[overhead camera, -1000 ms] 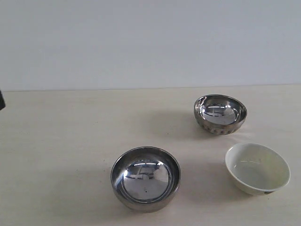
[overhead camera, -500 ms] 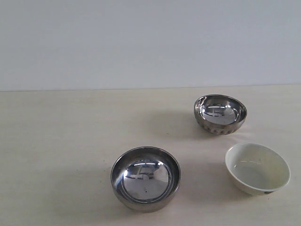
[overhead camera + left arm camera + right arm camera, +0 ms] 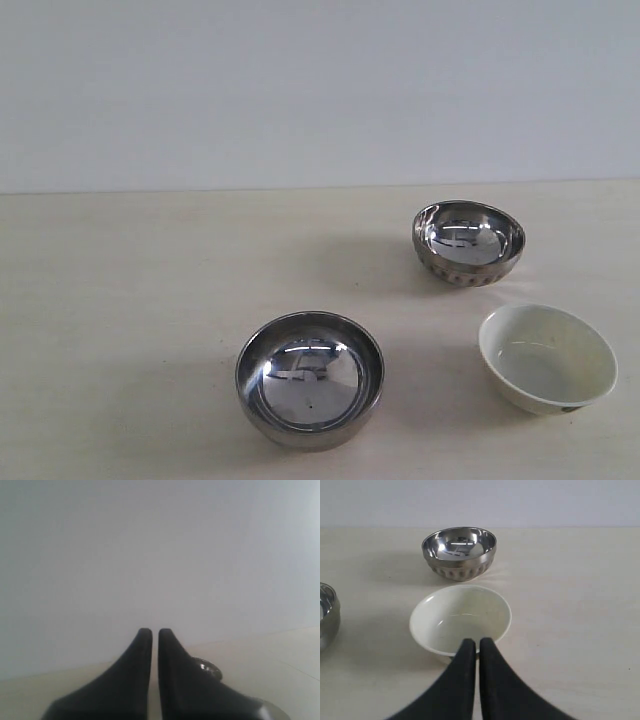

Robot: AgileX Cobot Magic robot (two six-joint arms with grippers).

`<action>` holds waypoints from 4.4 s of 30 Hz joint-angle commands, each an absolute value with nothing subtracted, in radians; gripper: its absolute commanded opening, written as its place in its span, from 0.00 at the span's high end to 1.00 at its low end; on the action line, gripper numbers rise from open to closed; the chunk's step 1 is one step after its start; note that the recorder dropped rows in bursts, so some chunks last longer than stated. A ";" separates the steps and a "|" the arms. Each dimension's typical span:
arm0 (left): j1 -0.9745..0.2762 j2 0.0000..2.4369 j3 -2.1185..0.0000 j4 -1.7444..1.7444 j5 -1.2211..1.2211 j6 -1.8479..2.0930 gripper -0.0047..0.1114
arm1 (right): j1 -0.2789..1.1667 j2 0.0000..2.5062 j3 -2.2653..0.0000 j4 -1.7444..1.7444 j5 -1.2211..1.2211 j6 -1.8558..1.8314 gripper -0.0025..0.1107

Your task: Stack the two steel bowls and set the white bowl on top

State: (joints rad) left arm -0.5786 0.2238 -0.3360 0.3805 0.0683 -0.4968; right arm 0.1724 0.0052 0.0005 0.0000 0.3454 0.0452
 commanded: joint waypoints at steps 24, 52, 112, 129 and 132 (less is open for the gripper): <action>-0.008 0.000 -0.175 0.283 0.051 -0.494 0.92 | 0.170 0.000 0.000 -0.007 0.341 0.046 0.98; -0.008 0.000 0.000 0.015 0.304 -0.494 0.92 | 0.170 0.000 0.000 -0.007 0.341 0.046 0.98; -0.010 0.000 0.000 0.013 0.303 0.112 0.92 | 0.170 0.000 0.000 -0.007 0.341 0.046 0.98; -0.010 0.000 0.000 0.013 0.307 0.112 0.92 | 0.170 0.000 0.000 -0.007 0.341 0.046 0.98; -0.010 0.000 0.000 0.013 0.307 0.112 0.92 | 0.170 0.000 0.000 -0.007 0.341 0.046 0.98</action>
State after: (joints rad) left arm -0.0110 0.0016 -0.0035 0.0221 0.3057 0.1189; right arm 0.1724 0.0052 0.0005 0.0000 0.3454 0.0452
